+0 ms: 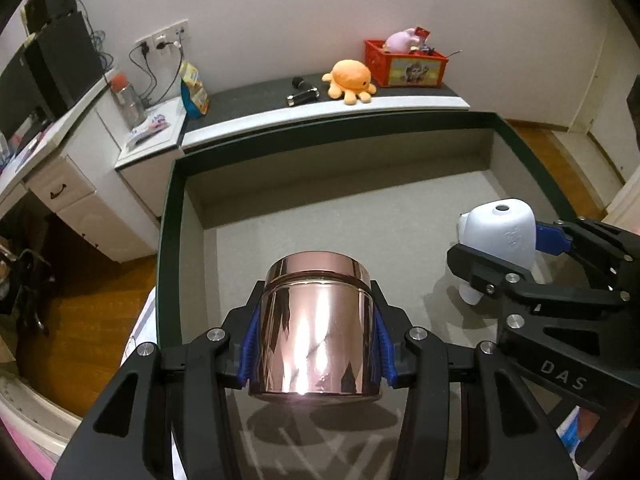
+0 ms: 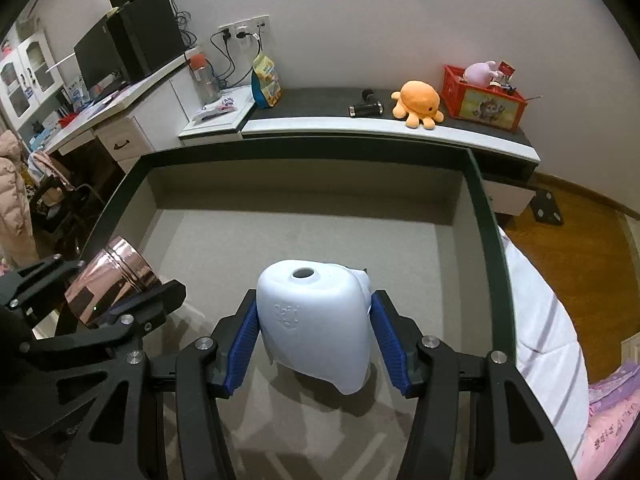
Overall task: Organize rigid objects
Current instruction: 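Carry canister and humidifier into the pink box and open both tools, then grasp the clear dental flosser box with the left tool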
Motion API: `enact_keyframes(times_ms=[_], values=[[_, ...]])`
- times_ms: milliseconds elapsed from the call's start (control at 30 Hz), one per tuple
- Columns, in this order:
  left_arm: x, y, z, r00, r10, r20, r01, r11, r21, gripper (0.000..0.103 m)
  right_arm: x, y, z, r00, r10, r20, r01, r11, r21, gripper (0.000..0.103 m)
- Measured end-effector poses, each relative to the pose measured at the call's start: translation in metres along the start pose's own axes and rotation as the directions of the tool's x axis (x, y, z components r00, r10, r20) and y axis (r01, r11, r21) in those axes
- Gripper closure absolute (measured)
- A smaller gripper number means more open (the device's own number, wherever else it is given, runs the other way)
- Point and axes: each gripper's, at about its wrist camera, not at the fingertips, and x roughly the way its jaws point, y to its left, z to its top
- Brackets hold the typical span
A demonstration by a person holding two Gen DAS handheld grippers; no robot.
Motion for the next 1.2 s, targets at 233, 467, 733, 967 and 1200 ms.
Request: enact_keyframes(times_ms=[233,467,733,967,1200], values=[[-0.031,0.012,-0.009,0.996,0.047,0.08,-0.043,0.998,-0.055,0.015,-0.024,-0.011,0.0,0.996,-0.034,0.077,0.03,0.998,0.05,0.02],[-0.14,0.014,-0.053,0.944,0.066,0.323,-0.037,0.995,-0.096,0.002,-0.108,0.004,-0.028,0.971,-0.004,0.237,0.004,1.0,0.002,0.02],[-0.253,-0.005,-0.156,0.821,0.093,0.564,-0.048,0.994,-0.094,0.0,-0.212,0.035,-0.106,0.895,0.004,0.447,0.029,0.997,-0.067,0.0],[-0.289,-0.022,-0.241,0.772,0.133,0.621,-0.079,0.99,-0.113,0.0,-0.259,0.052,-0.193,0.84,-0.012,0.542,0.073,0.993,-0.092,0.0],[-0.294,-0.018,-0.306,0.799,0.084,0.595,0.013,0.987,-0.158,0.0,-0.28,0.057,-0.274,0.797,-0.125,0.591,0.188,0.981,-0.045,0.0]])
